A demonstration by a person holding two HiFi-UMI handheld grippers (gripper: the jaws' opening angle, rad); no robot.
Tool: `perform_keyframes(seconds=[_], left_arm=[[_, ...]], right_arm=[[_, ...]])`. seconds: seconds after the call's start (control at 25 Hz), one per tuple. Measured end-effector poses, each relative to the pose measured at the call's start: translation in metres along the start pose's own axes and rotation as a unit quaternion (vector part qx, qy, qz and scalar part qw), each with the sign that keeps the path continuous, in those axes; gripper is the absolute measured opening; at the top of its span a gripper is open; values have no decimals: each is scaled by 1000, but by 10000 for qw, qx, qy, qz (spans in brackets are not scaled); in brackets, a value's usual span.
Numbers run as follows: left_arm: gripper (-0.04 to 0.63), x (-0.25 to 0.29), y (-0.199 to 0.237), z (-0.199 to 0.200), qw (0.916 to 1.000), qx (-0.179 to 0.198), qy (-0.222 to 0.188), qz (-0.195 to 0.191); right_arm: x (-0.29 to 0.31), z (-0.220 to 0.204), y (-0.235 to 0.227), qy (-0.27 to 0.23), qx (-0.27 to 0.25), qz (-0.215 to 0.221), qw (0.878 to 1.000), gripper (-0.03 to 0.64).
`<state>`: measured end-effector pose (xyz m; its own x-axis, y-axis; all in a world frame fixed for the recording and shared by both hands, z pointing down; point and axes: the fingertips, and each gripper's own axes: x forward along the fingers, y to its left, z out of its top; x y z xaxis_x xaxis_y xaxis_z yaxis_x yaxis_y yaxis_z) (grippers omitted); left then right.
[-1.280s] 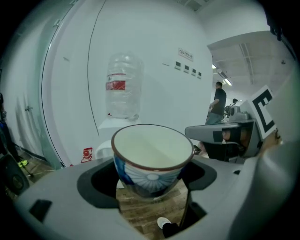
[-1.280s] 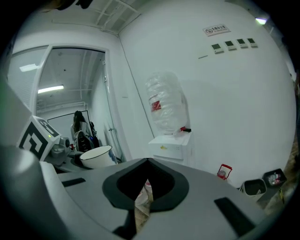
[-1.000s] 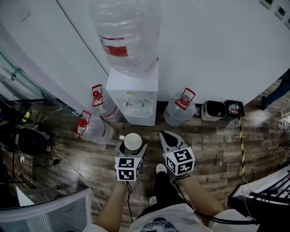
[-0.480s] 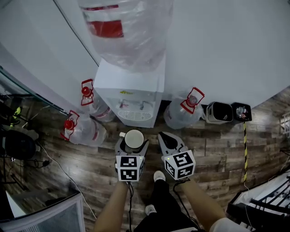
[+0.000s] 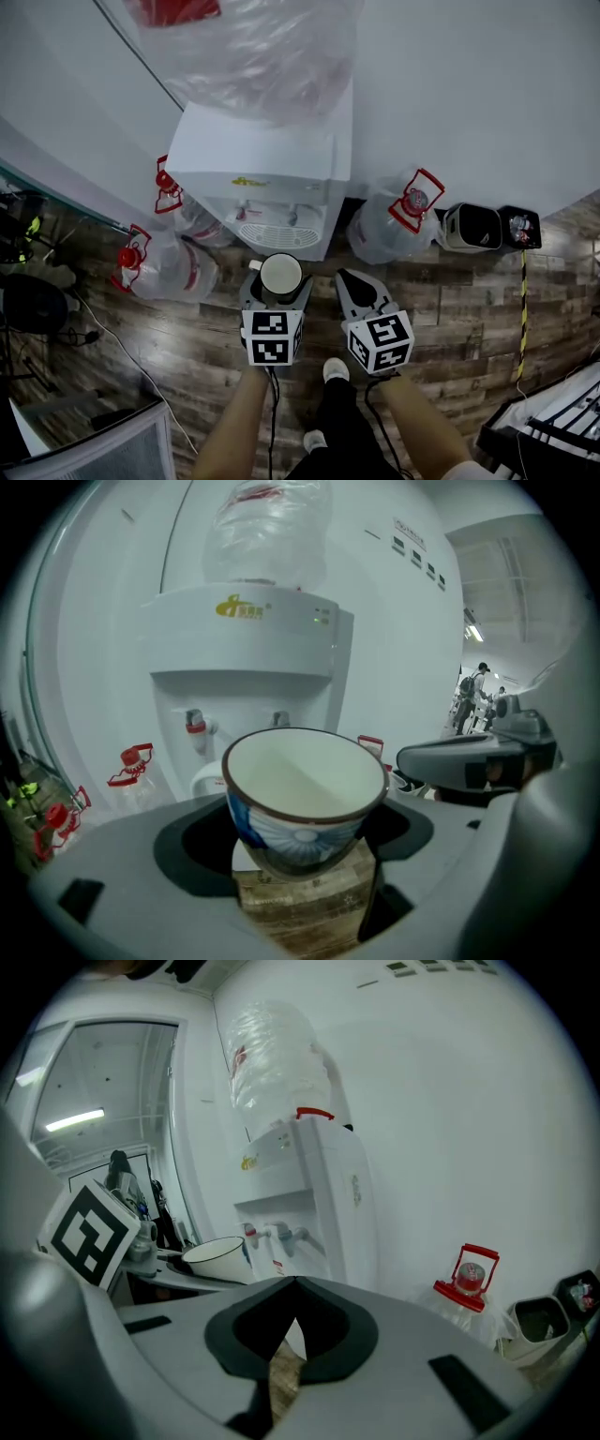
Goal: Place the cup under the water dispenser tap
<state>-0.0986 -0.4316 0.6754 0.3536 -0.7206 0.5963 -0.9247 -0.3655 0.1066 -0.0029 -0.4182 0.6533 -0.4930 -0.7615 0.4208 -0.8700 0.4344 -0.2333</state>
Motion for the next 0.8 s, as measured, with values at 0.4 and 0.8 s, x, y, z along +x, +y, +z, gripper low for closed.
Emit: perform_keyframes(seconds=[0.4, 0.8], left_arm=[[430, 65, 20, -28, 9998, -99, 82, 127], [430, 118, 39, -34, 9998, 20, -33, 179]], right_arm=[[53, -39, -19, 43, 60, 148, 9999, 20], [85, -55, -33, 12, 14, 207, 9998, 20]])
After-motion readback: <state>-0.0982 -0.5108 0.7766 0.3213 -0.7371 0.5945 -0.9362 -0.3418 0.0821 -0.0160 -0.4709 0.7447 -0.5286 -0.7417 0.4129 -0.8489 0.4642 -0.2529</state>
